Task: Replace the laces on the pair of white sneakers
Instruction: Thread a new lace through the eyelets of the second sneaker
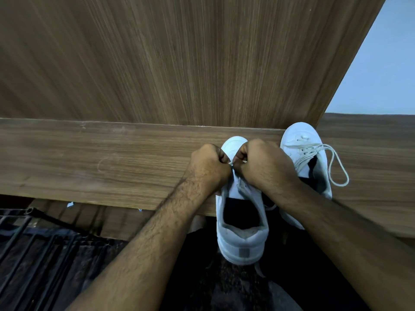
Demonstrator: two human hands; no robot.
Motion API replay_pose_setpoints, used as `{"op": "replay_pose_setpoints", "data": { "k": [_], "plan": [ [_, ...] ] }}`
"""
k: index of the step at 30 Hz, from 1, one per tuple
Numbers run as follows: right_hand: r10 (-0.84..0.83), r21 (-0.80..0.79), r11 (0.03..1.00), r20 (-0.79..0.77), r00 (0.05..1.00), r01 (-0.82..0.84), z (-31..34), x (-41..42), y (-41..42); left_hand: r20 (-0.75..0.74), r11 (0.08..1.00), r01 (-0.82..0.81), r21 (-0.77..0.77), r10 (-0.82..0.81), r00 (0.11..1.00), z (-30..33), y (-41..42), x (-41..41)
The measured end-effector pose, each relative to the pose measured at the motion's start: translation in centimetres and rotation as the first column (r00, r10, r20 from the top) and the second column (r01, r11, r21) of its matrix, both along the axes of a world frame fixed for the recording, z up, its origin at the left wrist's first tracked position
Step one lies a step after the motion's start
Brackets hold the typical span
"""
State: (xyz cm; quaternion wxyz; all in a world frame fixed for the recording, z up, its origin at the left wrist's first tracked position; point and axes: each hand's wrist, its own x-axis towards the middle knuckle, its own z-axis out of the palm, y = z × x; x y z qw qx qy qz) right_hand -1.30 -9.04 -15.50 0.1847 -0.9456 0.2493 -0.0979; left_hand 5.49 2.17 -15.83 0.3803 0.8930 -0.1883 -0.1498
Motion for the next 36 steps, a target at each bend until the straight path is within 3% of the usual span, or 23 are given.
{"op": "replay_pose_setpoints", "data": {
  "k": [8, 13, 18, 24, 26, 31, 36],
  "plan": [
    [-0.037, 0.184, 0.982, 0.024, 0.999, 0.032, -0.6, 0.0, -0.2, -0.006, 1.0, 0.016, 0.001, -0.016, 1.0, -0.1, 0.1, 0.2],
    [-0.021, 0.302, 0.953, 0.014, 1.0, 0.016, -0.8, -0.1, -0.6, -0.151, 0.997, -0.047, -0.062, 0.037, 0.988, 0.0, 0.2, 0.2],
    [-0.068, 0.178, 0.981, -0.06, 0.996, 0.077, -0.6, -0.1, -0.3, -0.225, 0.993, -0.074, -0.094, 0.051, 0.973, 0.1, 0.1, 0.1],
    [-0.075, -0.031, 0.997, -0.062, 0.995, 0.073, -0.4, 0.0, 0.7, -0.184, 0.994, -0.067, -0.083, 0.051, 0.982, 0.5, 0.1, -0.4],
    [-0.062, -0.018, 0.998, -0.059, 0.996, 0.061, -0.6, 0.1, 0.8, -0.194, 0.995, -0.06, -0.085, 0.043, 0.98, 0.6, 0.1, -0.4],
    [-0.058, 0.215, 0.975, -0.015, 0.998, 0.06, -0.7, -0.2, -0.3, -0.277, 0.991, -0.062, -0.118, 0.027, 0.961, 0.7, 0.4, -0.2],
    [-0.075, 0.149, 0.987, 0.046, 0.996, 0.067, -0.4, -0.2, -0.8, -0.28, 0.996, 0.007, -0.084, -0.031, 0.96, -0.4, 0.2, 0.3]
  ]
}}
